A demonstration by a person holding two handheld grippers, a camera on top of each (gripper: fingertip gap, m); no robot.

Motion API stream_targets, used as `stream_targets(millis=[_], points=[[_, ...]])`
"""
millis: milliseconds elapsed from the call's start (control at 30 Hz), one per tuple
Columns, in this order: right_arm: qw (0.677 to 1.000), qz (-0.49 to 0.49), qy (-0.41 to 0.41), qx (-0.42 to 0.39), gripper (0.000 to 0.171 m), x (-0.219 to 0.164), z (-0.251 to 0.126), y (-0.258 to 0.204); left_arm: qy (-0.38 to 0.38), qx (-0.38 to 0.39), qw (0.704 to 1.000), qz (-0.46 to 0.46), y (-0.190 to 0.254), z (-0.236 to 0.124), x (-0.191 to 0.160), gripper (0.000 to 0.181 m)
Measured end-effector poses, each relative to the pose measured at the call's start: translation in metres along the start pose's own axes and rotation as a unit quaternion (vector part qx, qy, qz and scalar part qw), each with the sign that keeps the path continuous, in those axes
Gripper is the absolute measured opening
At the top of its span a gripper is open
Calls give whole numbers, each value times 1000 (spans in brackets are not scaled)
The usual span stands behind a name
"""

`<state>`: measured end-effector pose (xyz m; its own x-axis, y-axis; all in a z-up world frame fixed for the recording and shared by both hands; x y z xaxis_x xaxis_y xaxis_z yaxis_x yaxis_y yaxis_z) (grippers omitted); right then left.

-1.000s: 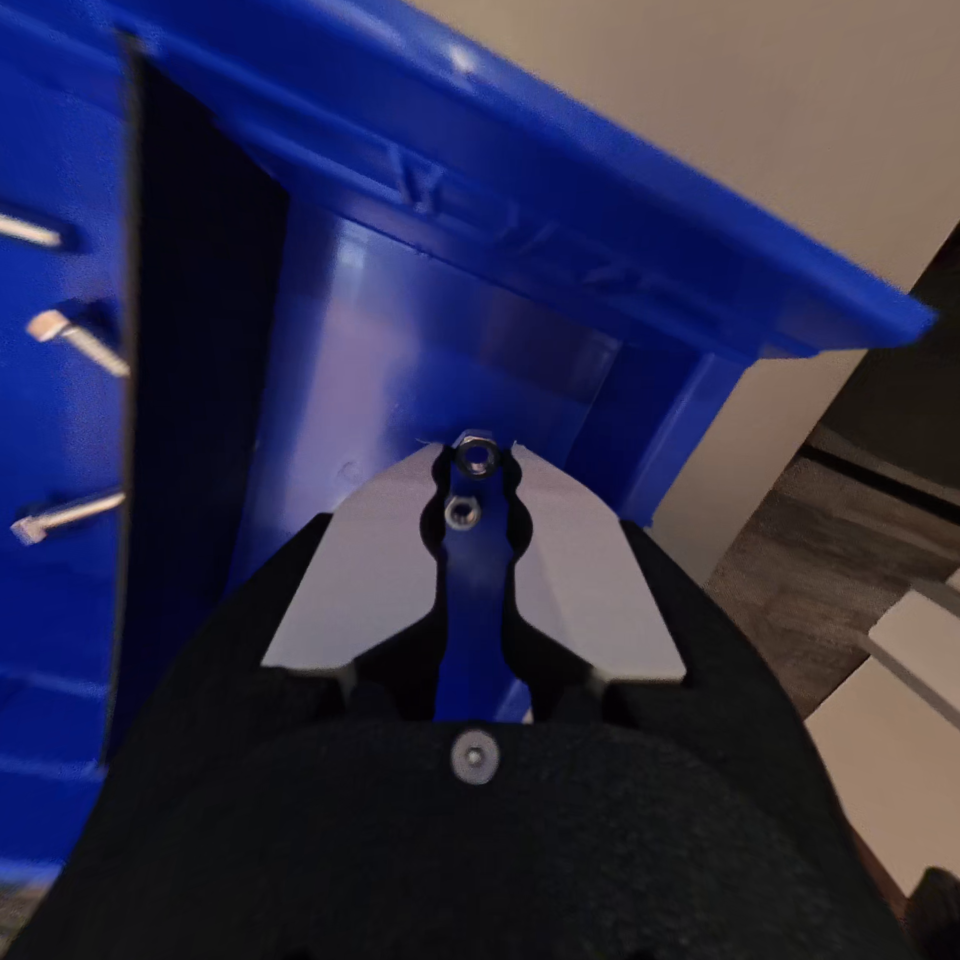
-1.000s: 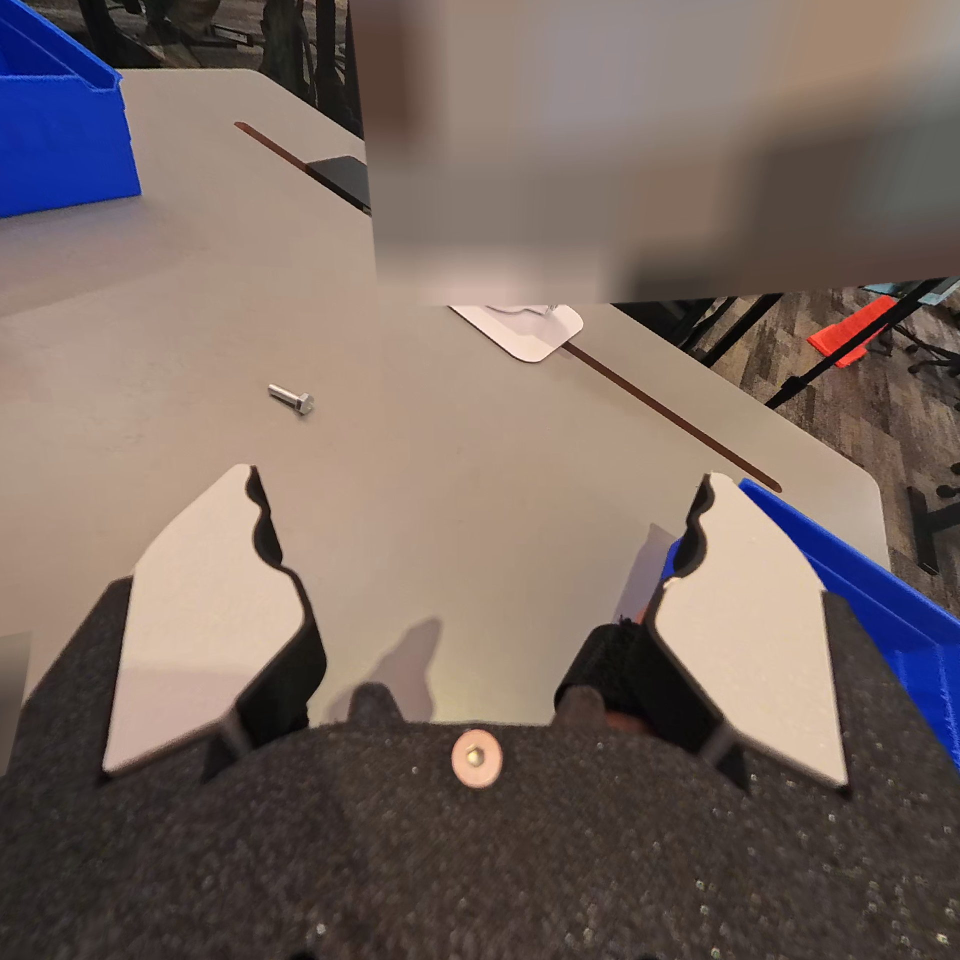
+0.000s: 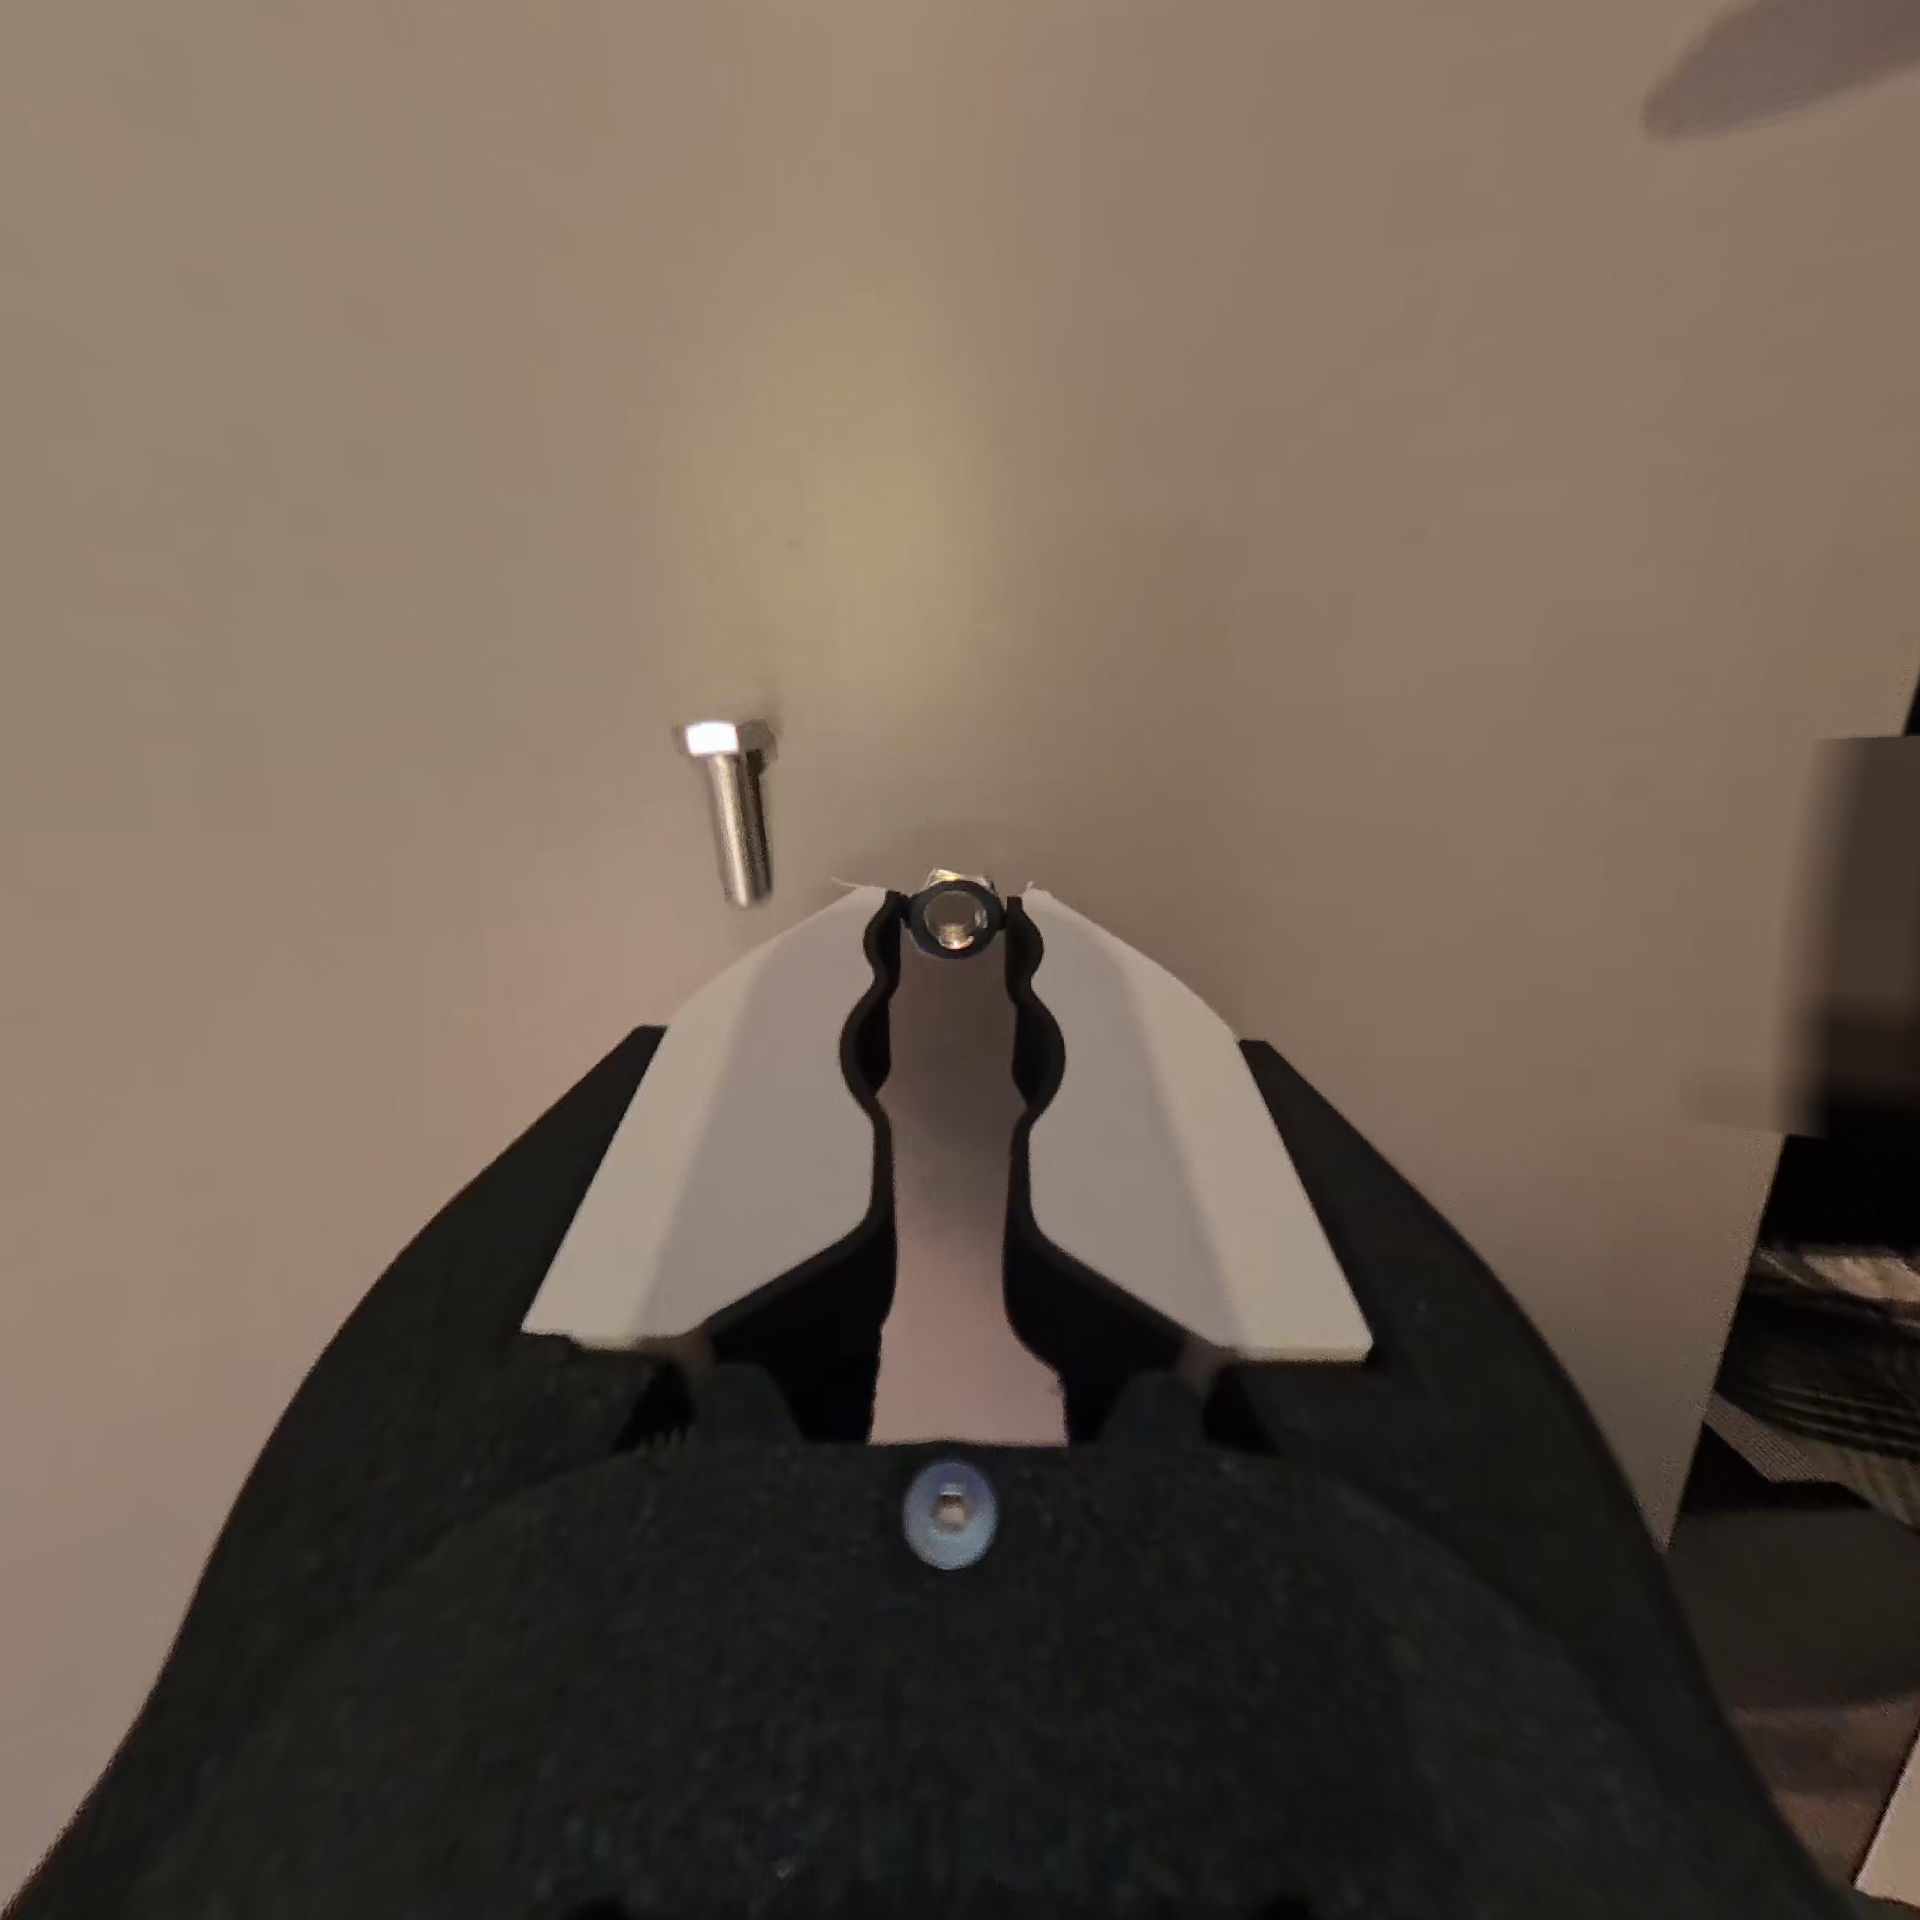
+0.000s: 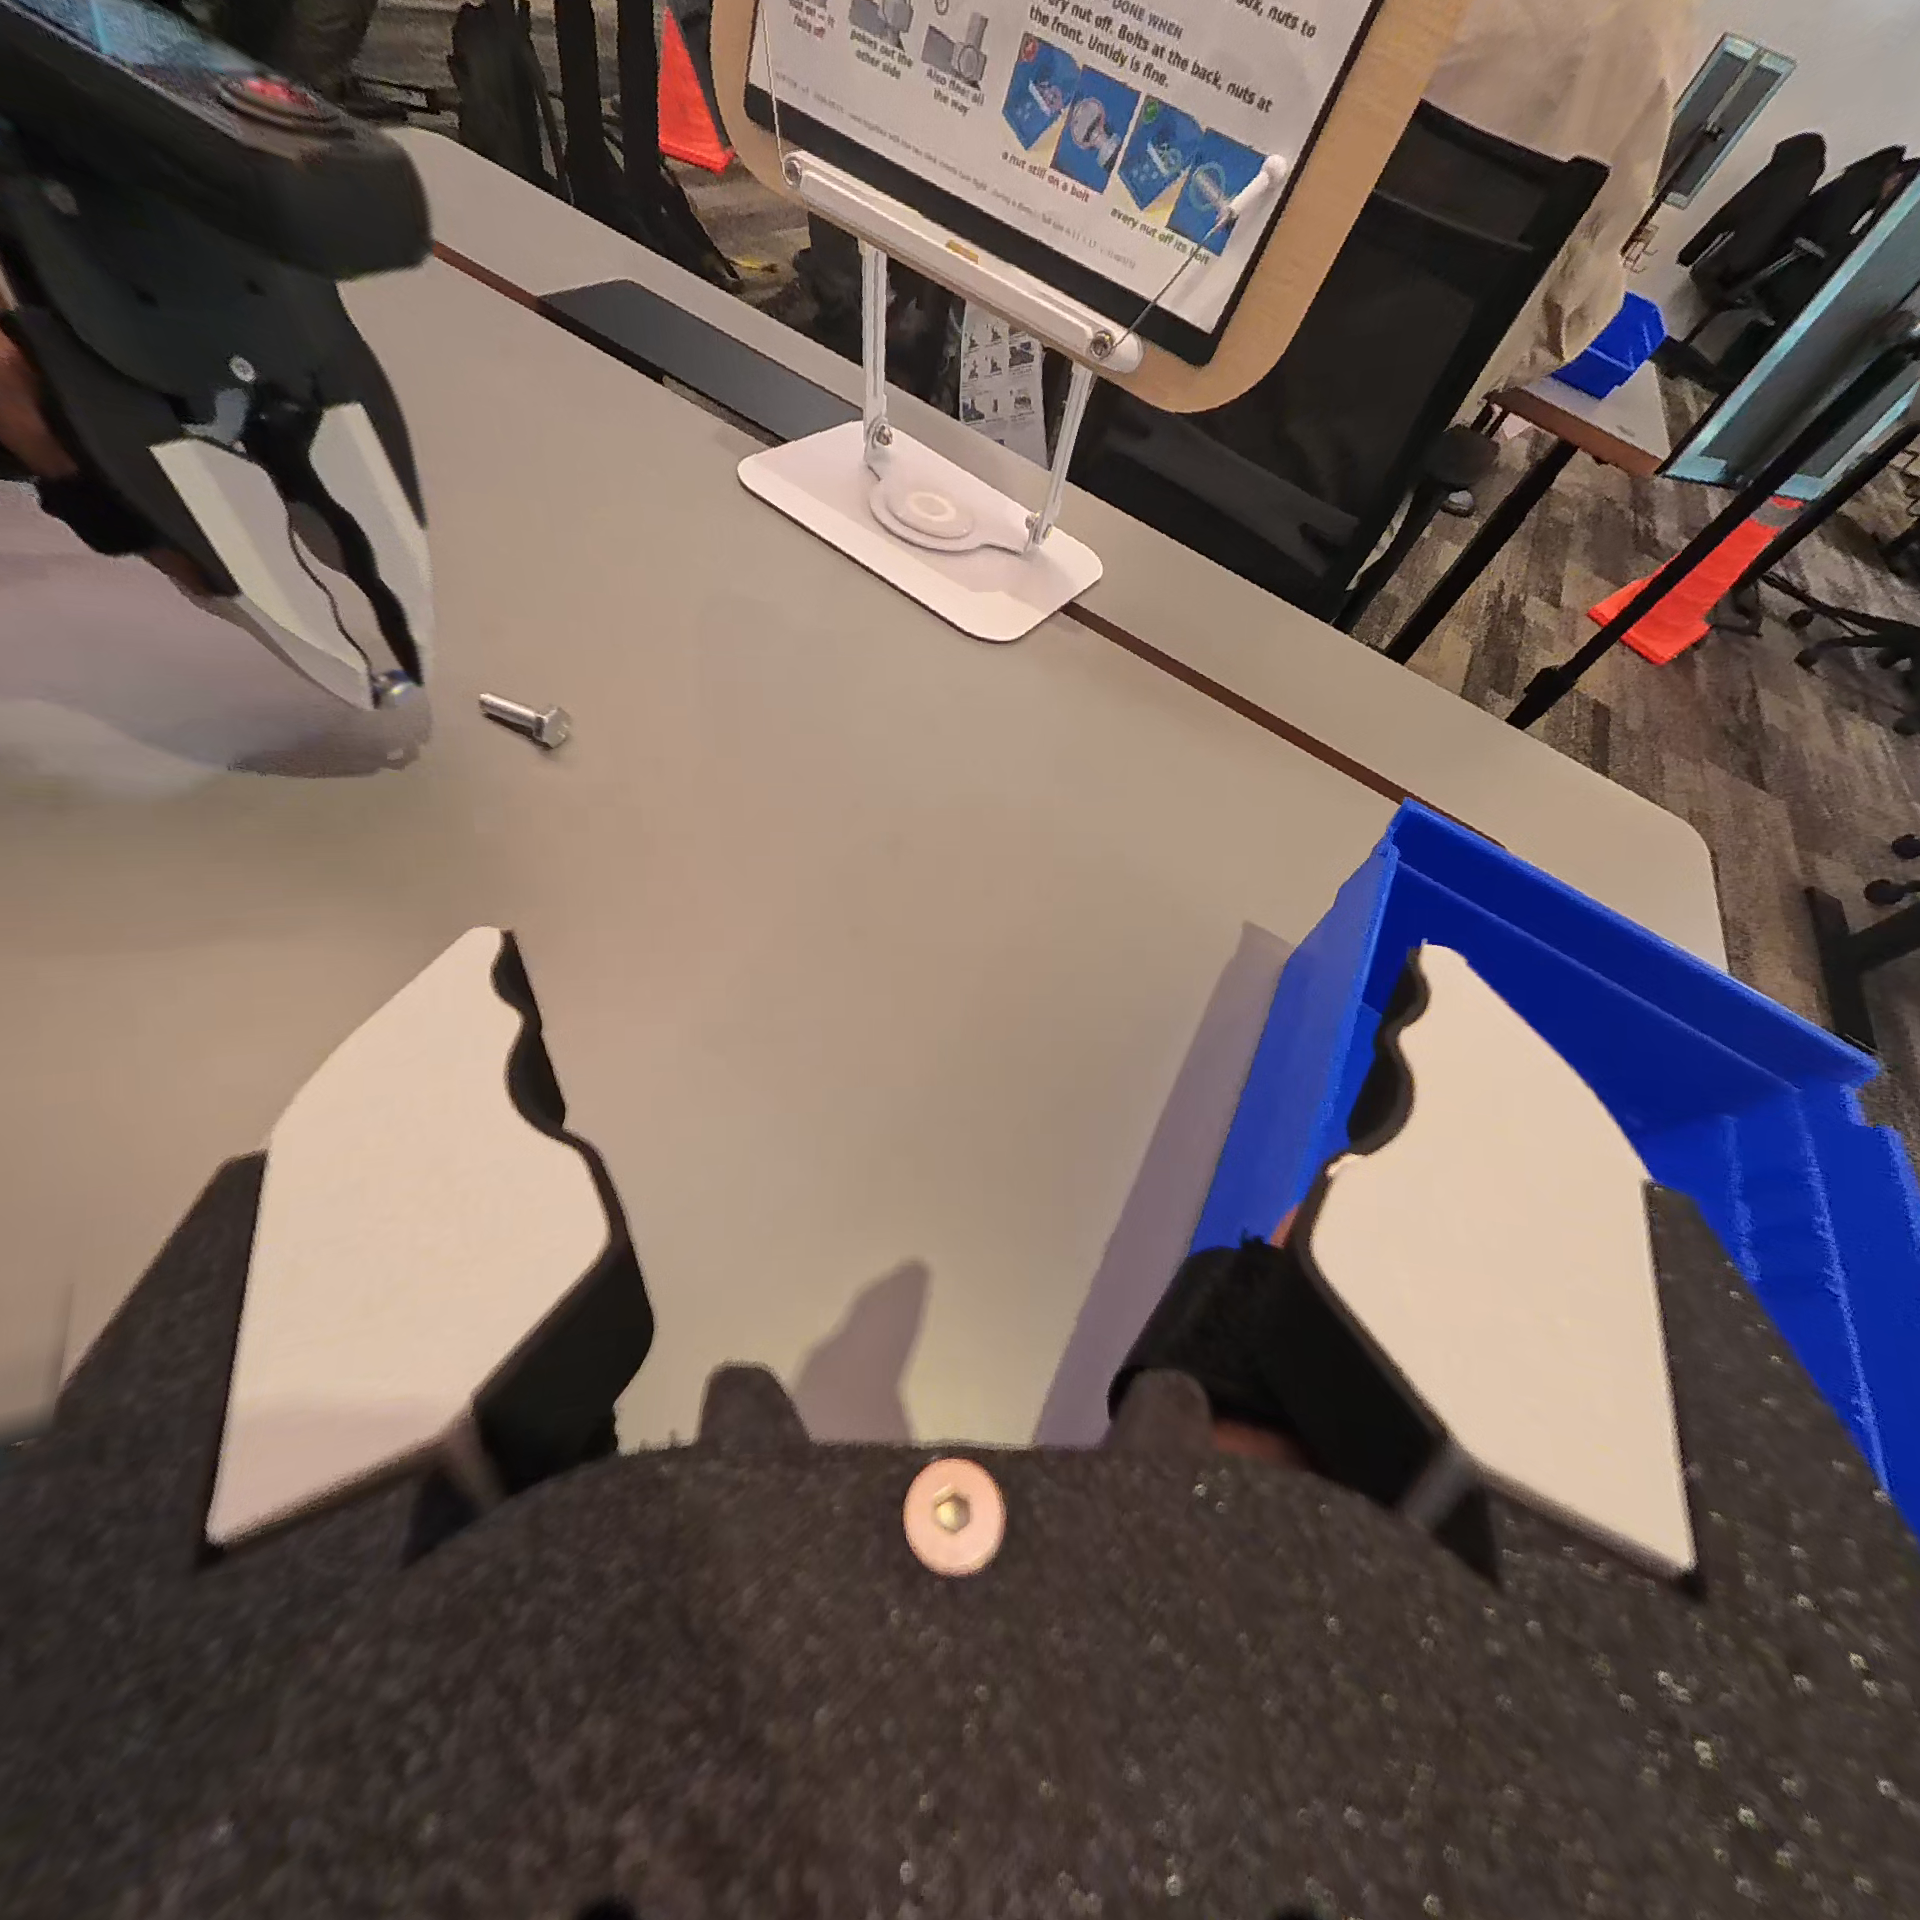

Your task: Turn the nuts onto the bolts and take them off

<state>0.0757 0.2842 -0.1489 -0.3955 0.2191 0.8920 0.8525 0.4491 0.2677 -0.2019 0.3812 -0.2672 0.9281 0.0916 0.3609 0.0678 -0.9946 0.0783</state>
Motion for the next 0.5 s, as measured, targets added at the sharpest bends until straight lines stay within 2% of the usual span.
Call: stream_targets(millis=[167, 500], points=[[1000, -1, -3, 3, 146, 0, 4, -2, -1, 0, 1000, 1, -7, 12, 10, 19], [1000, -3, -17, 10, 146, -3, 12, -6, -14, -6, 1000, 2, -13, 37, 8, 19]])
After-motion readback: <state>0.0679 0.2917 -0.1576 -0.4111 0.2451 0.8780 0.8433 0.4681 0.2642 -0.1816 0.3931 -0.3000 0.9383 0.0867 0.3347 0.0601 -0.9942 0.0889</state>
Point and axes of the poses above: each gripper's, where its closed fingertips meet, z out along the fingers, x out of its top, y = z × x across the jaws, the point moved 4 cm from there along -z, back along the fingers, and after that the axes turned 1 degree about -z, right-handed, at the moved point
